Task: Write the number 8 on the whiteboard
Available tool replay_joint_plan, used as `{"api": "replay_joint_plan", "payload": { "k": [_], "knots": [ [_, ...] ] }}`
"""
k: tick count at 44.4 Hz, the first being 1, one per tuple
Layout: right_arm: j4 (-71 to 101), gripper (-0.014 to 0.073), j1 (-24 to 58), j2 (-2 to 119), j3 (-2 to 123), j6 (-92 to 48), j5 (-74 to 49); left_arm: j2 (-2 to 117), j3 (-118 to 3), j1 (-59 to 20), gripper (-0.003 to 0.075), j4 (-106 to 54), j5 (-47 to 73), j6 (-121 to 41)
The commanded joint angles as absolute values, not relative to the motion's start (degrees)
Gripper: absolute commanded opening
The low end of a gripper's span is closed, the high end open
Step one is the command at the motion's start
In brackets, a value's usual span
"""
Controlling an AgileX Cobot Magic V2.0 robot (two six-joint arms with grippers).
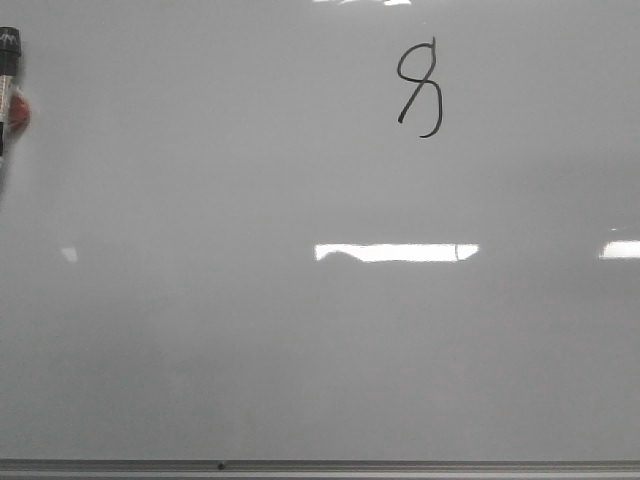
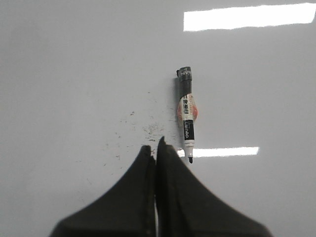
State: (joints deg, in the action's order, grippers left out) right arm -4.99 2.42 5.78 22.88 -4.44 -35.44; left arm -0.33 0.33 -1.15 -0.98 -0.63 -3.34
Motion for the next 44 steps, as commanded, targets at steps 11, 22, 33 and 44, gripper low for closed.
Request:
{"api": "replay_joint_plan", "payload": {
  "k": [11, 22, 33, 44],
  "knots": [
    [-1.79, -0.0067, -4.52, 0.00, 8.73, -5.25, -5.81, -1.43, 0.48, -1.16, -0.0019, -1.40, -5.25, -3.42],
    [0.00, -0.0067, -4.45, -1.67, 1.94, -4.65, 2.62, -1.43, 0.48, -1.16, -0.0019, -1.40, -5.25, -3.42],
    [0.00, -0.0067, -4.45, -1.67, -1.30, -4.55, 6.06, -1.43, 0.48, -1.16, -0.0019, -1.40, -5.25, -3.42],
    [0.00, -0.0067, -4.45, -1.67, -1.30, -4.05, 6.01, -1.43, 0.48, -1.16, -0.0019, -1.40, -5.25, -3.42]
  ]
}}
